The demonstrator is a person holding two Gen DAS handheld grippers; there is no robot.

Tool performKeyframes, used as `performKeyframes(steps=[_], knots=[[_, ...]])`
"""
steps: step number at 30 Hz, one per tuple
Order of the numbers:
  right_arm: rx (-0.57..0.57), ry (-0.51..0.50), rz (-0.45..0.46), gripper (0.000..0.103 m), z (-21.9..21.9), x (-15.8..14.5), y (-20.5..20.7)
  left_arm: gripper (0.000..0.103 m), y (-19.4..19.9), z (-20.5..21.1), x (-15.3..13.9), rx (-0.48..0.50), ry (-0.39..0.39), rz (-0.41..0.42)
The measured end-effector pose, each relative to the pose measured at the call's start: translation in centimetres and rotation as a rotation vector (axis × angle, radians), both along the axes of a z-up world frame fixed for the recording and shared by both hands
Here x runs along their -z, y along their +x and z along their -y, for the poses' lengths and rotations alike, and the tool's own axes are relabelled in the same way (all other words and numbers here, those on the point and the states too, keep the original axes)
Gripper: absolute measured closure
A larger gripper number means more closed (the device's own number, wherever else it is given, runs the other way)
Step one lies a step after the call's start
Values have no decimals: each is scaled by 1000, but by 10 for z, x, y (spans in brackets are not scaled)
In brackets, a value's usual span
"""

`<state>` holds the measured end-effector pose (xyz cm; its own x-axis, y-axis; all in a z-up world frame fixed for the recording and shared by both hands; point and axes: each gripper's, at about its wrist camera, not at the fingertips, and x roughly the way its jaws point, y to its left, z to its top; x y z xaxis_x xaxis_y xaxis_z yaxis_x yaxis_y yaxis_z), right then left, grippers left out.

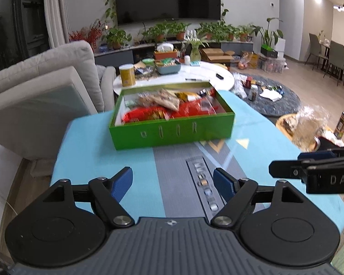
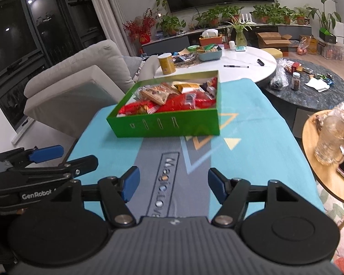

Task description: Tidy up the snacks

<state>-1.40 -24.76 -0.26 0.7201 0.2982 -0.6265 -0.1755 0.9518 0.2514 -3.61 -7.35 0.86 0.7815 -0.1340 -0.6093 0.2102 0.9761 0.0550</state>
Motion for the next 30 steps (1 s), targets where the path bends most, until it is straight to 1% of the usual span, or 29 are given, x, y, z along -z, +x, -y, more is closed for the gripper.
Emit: performKeyframes(steps=[2,6,9,13,17,21,23,26,29,30], knots=[[-12,-16,-10,17,3,4,-4,28,-9,4,5,7,-8,-24],[-14,-64,-20,17,13,12,-13,28,-25,16,21,59,-35,-86],[-2,-91,-46,17,23,24,-15,28,-32,32,36,110,-27,-150],[1,-162,-77,17,29,41,-18,28,-33,52,51,148,-19,-222],[6,-199,-122,17,37,57,-18,28,-36,63,58,178,13,-236],[19,-250,-165,17,44,72,-15,28,-37,66,61,196,-6,-269],[2,-268,-183,17,45,79,-16,28,-37,70,61,204,-10,-277],[-30,-280,-191,17,42,86,-17,28,-38,76,62,213,5,-277],[-21,-294,-194,17,38,93,-15,28,-39,77,64,210,14,-284],[-27,-284,-182,18,36,92,-17,28,-38,77,64,205,14,-286]])
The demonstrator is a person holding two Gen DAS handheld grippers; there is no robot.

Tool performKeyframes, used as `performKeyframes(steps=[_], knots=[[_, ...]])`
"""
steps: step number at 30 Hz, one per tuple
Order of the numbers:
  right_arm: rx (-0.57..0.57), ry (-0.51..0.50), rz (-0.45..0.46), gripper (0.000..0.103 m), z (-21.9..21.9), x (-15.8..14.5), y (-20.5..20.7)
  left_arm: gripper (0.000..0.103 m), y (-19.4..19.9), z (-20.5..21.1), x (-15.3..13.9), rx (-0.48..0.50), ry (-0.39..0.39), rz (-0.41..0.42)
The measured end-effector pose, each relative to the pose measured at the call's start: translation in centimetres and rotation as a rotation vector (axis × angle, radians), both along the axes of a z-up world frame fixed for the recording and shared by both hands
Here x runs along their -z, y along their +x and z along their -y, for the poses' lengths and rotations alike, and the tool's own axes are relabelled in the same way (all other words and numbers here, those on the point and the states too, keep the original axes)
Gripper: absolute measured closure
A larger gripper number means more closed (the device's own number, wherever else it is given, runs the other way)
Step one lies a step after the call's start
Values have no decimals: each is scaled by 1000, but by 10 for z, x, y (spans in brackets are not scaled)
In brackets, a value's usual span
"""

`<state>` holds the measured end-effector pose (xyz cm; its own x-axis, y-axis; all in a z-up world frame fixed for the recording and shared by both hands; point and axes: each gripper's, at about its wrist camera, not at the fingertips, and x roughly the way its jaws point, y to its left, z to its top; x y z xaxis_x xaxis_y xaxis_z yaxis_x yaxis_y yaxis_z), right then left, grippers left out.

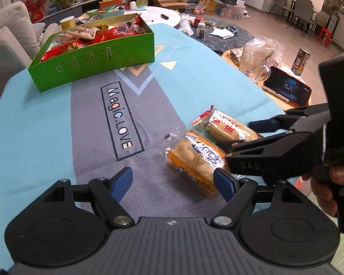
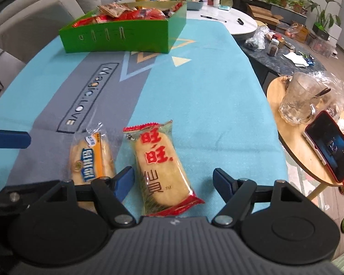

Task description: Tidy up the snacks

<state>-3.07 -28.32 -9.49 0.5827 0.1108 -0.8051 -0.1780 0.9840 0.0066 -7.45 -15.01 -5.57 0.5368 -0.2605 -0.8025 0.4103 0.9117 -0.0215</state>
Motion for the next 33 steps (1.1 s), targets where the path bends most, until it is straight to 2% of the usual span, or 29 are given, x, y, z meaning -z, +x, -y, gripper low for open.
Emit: performKeyframes(steps=[4,12,14,17,25,27,29,33], knots=[[-19,4,-7,22,-11,-4,-5,29,3,-14,-2,-48,13,26],[-67,148,-38,25,-32,-8,-8,28,3,-46,-9,-108,-2,40],[-64,167,-31,25,-36,-11,-8,28,-1,-48,-10,-97,-8,40],[-22,131,2,25,-34,-17,-6,25,-1,-39,-9,-67,-14,32],[32,117,41,25,-19,-26,-8,23,5,-1,10,19,65,13],[34,124,41,25,-18,-25,-3,28,8,1,15,28,57,-3],[32,131,39,25,-18,-24,-3,51,10,-2,17,45,20,-27],[28,147,37,25,-17,-24,0,60,10,-11,16,61,12,-15]])
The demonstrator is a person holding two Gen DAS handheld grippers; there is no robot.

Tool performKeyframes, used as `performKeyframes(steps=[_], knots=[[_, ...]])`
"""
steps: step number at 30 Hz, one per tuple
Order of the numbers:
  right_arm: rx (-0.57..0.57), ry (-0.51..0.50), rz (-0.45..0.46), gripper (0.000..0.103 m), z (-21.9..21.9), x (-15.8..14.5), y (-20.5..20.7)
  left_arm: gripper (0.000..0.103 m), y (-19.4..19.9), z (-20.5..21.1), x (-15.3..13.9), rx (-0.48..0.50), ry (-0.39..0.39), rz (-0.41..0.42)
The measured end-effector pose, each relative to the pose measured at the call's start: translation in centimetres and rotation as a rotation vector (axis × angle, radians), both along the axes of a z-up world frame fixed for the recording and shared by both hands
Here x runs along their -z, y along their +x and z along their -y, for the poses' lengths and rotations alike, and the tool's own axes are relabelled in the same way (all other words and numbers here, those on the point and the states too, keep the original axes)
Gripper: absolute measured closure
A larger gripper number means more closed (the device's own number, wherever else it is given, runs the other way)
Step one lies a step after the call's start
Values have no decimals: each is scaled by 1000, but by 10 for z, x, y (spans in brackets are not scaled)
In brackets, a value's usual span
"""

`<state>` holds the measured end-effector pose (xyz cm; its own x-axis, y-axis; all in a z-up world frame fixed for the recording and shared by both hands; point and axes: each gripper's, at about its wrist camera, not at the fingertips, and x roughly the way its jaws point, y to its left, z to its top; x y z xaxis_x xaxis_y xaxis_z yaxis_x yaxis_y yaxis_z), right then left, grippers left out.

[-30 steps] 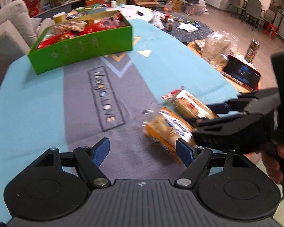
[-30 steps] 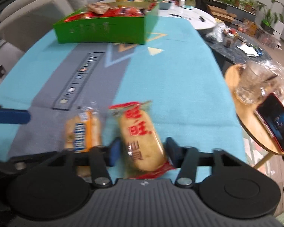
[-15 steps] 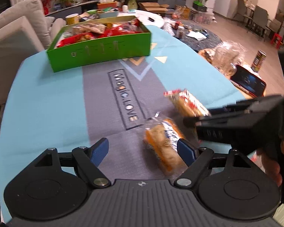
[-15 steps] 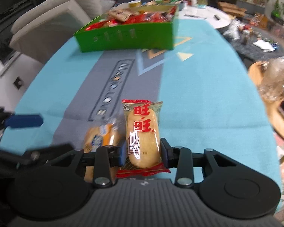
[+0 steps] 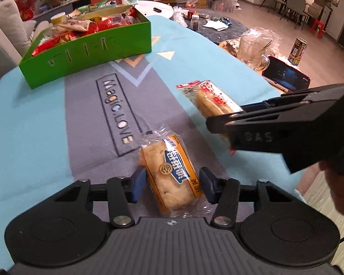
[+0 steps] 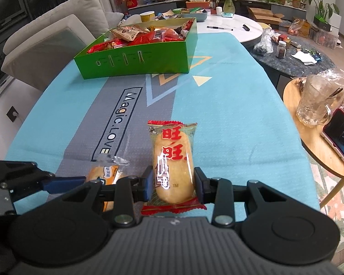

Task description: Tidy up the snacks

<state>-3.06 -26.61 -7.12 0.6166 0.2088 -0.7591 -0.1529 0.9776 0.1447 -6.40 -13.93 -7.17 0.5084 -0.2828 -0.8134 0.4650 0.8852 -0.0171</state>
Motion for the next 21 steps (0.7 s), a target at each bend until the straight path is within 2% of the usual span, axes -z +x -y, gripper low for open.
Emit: performKeyframes(steps=[9,21], knots=[[-19,40,20,25,-4,-5,1,61,4,-35,-8,-61,-2,50],[-67,54,38,25,-25,-14,5,61,18,-59,-13,-133,-3,92]])
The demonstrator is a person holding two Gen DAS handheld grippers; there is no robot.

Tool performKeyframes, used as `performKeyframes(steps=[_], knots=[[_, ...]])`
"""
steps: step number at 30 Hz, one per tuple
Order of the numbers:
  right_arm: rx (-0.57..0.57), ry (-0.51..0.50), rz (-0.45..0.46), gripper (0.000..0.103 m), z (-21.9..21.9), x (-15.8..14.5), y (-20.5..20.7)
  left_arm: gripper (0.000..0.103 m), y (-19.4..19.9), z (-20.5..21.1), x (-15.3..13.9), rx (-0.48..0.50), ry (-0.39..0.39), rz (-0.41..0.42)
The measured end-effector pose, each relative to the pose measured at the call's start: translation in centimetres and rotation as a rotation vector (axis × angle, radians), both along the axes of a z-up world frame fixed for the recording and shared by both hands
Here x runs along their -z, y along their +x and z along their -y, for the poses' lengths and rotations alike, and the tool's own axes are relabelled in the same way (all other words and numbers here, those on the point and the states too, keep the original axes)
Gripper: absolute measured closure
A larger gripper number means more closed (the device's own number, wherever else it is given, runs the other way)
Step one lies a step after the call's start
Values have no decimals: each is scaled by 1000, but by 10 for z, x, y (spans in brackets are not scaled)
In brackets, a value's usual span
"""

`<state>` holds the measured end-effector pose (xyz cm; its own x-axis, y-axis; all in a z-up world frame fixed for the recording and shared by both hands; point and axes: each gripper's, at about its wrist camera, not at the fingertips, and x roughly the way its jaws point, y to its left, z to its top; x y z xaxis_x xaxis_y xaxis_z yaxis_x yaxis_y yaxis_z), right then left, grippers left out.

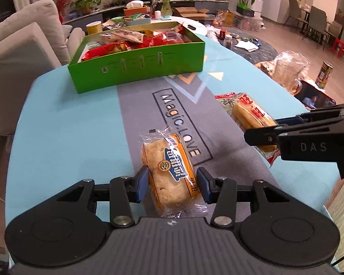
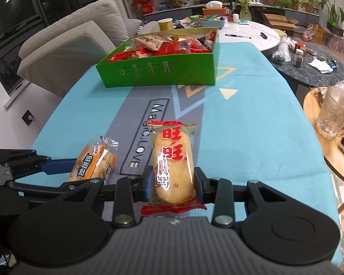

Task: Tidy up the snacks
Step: 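Lift and carry both bags over the green box with both tools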

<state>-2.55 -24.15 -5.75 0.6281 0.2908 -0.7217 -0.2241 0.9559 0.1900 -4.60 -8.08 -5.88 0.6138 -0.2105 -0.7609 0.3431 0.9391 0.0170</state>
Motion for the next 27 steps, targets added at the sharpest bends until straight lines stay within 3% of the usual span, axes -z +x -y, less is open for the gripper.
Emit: performKeyframes(steps=[11,27], knots=[[-9,30,25,25,-13,-15,19,61,21,-17,-14,-46,-7,56],[38,71,100,25,-24,-57,87,61,95,-25,-65,-64,-22,164]])
